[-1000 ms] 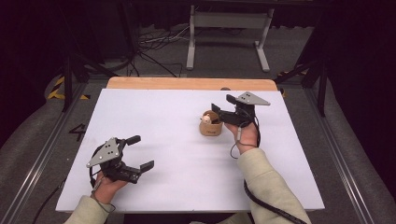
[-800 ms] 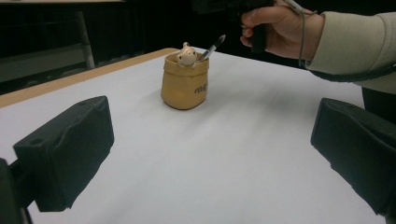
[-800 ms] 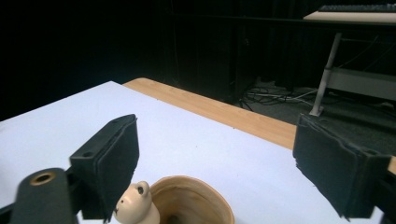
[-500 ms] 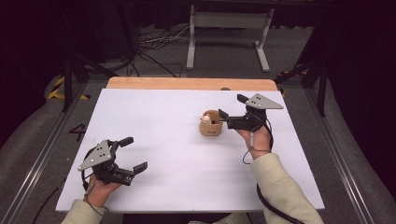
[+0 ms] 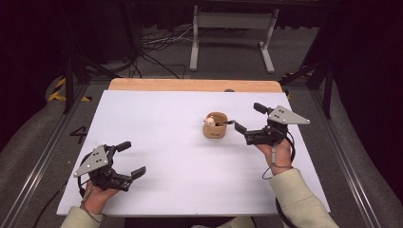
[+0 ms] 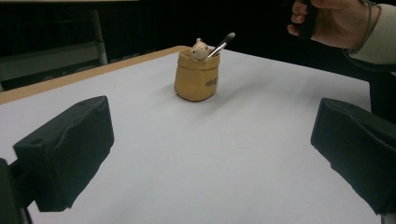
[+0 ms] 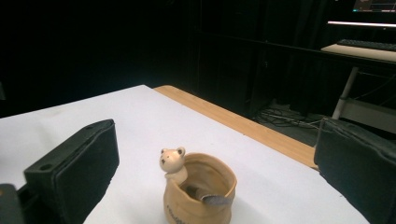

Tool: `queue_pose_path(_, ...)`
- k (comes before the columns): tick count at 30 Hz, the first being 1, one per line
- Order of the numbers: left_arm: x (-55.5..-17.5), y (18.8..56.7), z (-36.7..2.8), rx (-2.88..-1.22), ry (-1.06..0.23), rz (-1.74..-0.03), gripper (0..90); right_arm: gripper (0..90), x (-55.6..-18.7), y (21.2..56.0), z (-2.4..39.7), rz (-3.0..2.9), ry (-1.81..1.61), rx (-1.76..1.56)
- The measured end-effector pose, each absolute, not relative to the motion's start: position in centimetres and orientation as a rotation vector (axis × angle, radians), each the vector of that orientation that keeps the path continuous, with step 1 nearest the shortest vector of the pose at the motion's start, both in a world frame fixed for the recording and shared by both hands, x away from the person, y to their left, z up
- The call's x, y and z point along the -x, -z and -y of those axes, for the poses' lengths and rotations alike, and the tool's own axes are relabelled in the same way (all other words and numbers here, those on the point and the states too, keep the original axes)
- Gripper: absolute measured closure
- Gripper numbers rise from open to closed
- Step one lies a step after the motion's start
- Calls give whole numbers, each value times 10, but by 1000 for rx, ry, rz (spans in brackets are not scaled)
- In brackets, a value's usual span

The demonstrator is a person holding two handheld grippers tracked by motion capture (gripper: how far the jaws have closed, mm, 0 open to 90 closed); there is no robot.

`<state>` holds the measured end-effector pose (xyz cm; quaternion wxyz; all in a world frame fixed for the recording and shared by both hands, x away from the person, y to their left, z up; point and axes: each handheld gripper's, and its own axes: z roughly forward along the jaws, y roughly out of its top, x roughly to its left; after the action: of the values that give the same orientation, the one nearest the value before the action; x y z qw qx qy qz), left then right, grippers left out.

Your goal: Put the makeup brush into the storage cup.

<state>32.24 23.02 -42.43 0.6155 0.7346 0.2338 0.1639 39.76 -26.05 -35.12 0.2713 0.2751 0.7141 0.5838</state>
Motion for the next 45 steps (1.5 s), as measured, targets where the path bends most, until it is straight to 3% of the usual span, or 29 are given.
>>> queue_pose_path(17, -320, 427, -234, -1690, -356, -544, 2, 0, -358, 372, 293, -1962, -1565, -676)
queue_pose_path(45, -318, 442, -242, -1636, -334, -628, 3, 0, -325, 431, 297, -1944, -1658, -627)
